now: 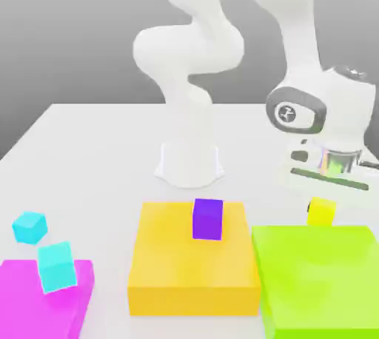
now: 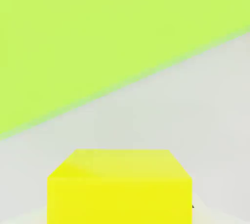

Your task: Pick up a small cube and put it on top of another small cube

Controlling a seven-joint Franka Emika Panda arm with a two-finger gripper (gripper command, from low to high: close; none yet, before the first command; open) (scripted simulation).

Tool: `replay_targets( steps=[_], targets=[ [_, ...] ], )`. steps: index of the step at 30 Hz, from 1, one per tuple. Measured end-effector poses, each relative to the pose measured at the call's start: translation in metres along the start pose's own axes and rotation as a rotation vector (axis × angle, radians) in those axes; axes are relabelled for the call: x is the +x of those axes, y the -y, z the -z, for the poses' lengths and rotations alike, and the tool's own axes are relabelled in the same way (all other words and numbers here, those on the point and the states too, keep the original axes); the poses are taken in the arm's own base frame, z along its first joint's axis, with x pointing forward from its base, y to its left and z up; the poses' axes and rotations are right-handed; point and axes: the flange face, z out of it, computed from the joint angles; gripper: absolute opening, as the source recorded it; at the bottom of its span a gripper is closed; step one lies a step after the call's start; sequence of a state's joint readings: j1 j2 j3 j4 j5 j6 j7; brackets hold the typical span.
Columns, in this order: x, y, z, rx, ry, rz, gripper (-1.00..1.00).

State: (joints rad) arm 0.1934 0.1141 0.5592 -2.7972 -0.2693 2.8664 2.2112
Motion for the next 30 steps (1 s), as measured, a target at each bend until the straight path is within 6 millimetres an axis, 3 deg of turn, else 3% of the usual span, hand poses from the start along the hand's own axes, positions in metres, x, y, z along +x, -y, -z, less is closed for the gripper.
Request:
replay_targets(
  steps=[4,7,12,20,22,27,28,30],
  targets=[
    [0.002,-0.002,0.012,0.011,0.014,0.0,-1.0],
    [0.05,0.011,0.029,0.015,-0.022,-0.056,-1.0],
    [0.124,0.015,0.066,0.005,-0.061,-0.112,-1.0],
    [0.229,-0.018,0.125,0.004,-0.004,-0.215,-1.0],
    [0.241,-0.024,0.124,0.01,0.015,-0.225,-1.0],
    [0.244,-0.026,0.078,0.012,0.019,-0.228,-1.0],
    [0.244,-0.027,0.072,0.012,0.019,-0.228,1.0],
    [0.244,-0.027,0.072,0.012,0.019,-0.228,1.0]
  ],
)
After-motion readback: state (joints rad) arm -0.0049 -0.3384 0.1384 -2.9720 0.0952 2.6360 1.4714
